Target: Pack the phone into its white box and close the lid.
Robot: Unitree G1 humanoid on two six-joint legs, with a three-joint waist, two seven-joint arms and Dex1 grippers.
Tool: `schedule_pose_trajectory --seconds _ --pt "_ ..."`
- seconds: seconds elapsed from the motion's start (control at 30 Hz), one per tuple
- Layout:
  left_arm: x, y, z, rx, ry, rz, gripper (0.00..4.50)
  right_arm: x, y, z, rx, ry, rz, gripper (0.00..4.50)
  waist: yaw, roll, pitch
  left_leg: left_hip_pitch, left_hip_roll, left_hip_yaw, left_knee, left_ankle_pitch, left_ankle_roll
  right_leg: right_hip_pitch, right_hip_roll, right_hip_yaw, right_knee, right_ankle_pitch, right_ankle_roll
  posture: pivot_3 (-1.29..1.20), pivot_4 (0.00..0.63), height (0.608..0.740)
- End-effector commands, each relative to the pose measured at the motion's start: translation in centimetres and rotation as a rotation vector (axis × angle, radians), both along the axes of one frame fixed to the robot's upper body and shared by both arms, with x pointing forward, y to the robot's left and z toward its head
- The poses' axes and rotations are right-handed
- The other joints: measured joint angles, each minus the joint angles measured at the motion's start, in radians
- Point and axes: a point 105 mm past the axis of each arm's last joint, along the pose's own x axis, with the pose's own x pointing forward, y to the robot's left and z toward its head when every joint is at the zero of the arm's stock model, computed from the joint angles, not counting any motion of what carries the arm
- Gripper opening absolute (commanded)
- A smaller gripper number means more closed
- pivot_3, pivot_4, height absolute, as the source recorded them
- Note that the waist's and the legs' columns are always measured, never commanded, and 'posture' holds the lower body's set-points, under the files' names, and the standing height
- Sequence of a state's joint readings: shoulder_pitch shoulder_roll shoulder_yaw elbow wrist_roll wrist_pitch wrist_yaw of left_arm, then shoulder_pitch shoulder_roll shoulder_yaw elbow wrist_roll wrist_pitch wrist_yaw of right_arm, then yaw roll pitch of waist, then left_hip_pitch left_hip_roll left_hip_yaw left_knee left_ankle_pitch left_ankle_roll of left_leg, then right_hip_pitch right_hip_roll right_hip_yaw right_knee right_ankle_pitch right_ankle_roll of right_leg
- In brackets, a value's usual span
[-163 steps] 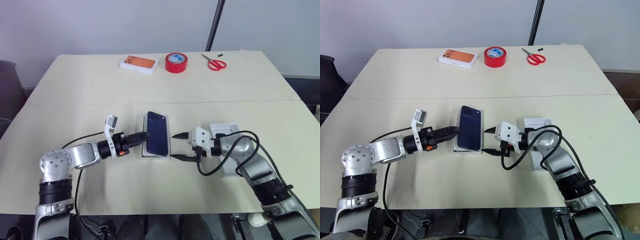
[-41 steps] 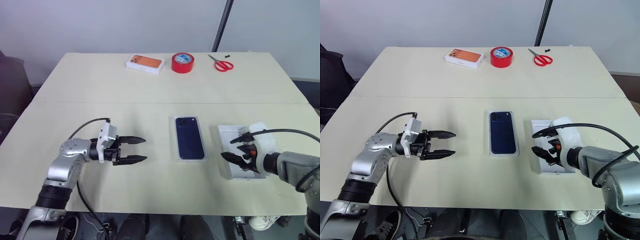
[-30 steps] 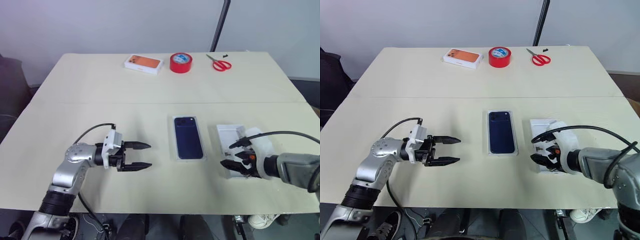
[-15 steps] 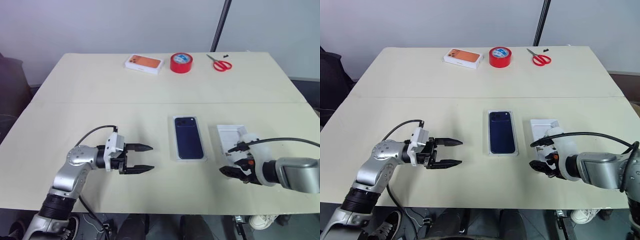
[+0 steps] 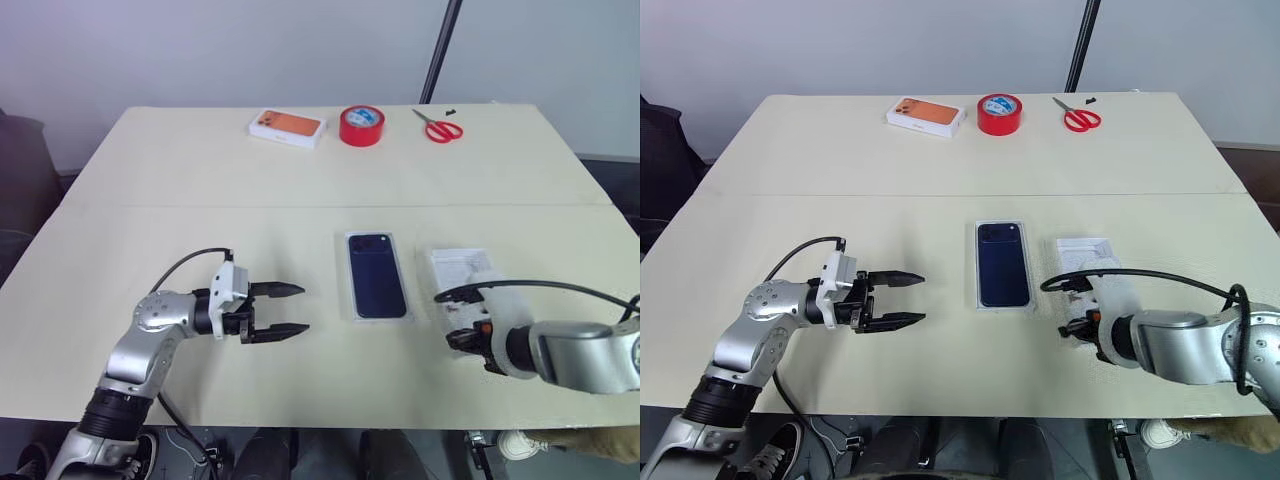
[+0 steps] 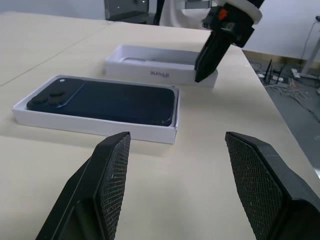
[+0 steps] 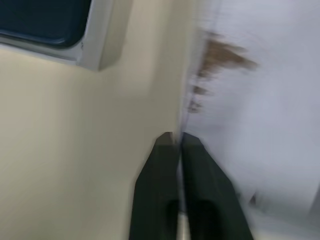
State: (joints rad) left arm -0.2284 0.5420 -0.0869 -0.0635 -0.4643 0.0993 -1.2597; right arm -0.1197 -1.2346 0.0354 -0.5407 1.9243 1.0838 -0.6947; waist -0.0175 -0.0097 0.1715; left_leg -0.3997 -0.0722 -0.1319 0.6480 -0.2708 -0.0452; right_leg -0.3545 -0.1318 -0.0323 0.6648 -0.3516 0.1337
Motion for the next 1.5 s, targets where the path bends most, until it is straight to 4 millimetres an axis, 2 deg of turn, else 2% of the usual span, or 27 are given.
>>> schedule_pose_trajectory --seconds 0.03,0.23,0.33,0.4,0.47,0.57,0.67,0.83,0.93,1.07,1.17,1.27,1.5 --pt "-0.2 -0.1 0.6 -0.005 -0.038 -0.003 3.18 0.1 0.1 -0.5 -0.021 -0.003 0.008 0.03 0.0 0.0 0.0 0.0 0.0 0.0 0.0 0.0 0.0 0.0 0.0 0.0 0.0 0.0 0.0 0.0 0.15 0.74" --pt "-0.2 0.1 0.4 -0.004 -0.034 0.007 3.18 0.8 0.1 0.2 -0.017 -0.036 -0.013 0.03 -0.004 0.0 0.0 0.001 0.0 0.0 0.0 -0.001 0.003 0.001 0.0 0.0 0.0 0.0 0.0 0.0 0.15 0.74" --pt "0.0 0.2 0.4 -0.005 -0.032 0.012 3.18 2.1 -1.0 1.1 -0.035 -0.095 -0.079 0.03 -0.001 0.0 0.0 0.001 0.0 0.0 0.0 -0.001 0.002 0.0 0.0 0.0 0.0 0.0 0.0 0.0 0.15 0.74" --pt "0.3 0.3 0.3 -0.008 -0.031 0.023 3.18 3.9 -0.8 2.6 0.073 -0.172 -0.175 0.03 0.0 0.0 0.0 0.001 0.0 0.0 0.0 -0.001 0.002 0.0 0.0 0.0 0.0 0.0 0.0 0.0 0.15 0.74" --pt "0.6 0.4 0.3 -0.009 -0.031 0.032 3.18 5.3 1.4 4.2 0.249 -0.24 -0.172 0.03 -0.004 0.0 0.0 0.001 0.0 0.0 0.0 0.0 0.0 0.0 0.0 0.0 0.0 0.0 0.0 0.0 0.15 0.74" --pt "1.4 0.6 0.6 -0.019 -0.03 0.056 3.18 6.0 5.0 6.6 0.504 -0.302 -0.041 0.03 -0.003 0.0 0.0 0.001 0.001 0.0 0.0 0.0 0.0 0.0 0.0 0.0 0.0 0.0 0.0 0.0 0.15 0.74" --pt "2.4 0.8 1.0 -0.035 -0.029 0.088 3.18 6.7 6.4 8.4 0.756 -0.32 0.003 0.03 0.003 0.0 0.001 0.0 0.0 -0.001 0.0 0.0 0.0 0.0 0.0 0.0 -0.001 0.0 0.0 0.0 0.15 0.74" --pt "3.8 1.8 1.3 -0.039 -0.032 0.16 3.18 6.6 8.9 9.8 0.995 -0.322 0.087 0.03 0.0 -0.001 0.001 -0.001 -0.001 -0.001 0.0 0.0 0.0 -0.001 -0.001 0.0 -0.001 0.0 0.0 0.0 0.15 0.74" --pt "4.2 2.7 1.7 -0.025 -0.057 0.224 3.18 4.9 11.1 10.6 1.116 -0.312 0.209 0.03 -0.008 0.0 0.001 -0.001 0.0 -0.001 0.0 0.0 0.0 -0.002 0.0 0.0 0.0 0.0 0.0 0.0 0.15 0.74" --pt "4.2 4.0 2.3 -0.033 -0.07 0.299 3.18 2.5 13.2 8.9 1.182 -0.21 0.297 0.03 -0.006 0.0 0.001 -0.001 0.0 -0.002 0.0 0.0 0.0 -0.002 0.0 0.001 0.0 0.0 0.0 0.0 0.15 0.74" --pt "4.3 4.6 2.4 -0.054 -0.057 0.345 3.18 1.6 14.4 8.1 1.261 -0.145 0.316 0.03 -0.003 0.0 0.001 -0.001 0.0 -0.002 0.0 0.0 0.0 -0.002 0.0 0.001 0.0 0.0 0.0 0.0 0.15 0.74" --pt "4.3 4.4 2.5 -0.07 -0.054 0.367 3.18 0.3 15.5 7.6 1.335 -0.077 0.378 0.03 -0.003 0.0 0.001 -0.001 0.0 -0.002 0.0 0.0 0.0 -0.002 0.0 0.001 0.001 0.0 0.0 0.0 0.15 0.74" --pt "3.8 3.3 2.1 -0.07 -0.034 0.343 3.18 1.9 15.7 5.7 1.366 0.026 0.31 0.03 -0.004 0.0 0.001 0.0 0.0 -0.002 0.0 0.0 0.0 -0.002 0.0 0.001 0.001 0.0 0.0 0.0 0.15 0.74"
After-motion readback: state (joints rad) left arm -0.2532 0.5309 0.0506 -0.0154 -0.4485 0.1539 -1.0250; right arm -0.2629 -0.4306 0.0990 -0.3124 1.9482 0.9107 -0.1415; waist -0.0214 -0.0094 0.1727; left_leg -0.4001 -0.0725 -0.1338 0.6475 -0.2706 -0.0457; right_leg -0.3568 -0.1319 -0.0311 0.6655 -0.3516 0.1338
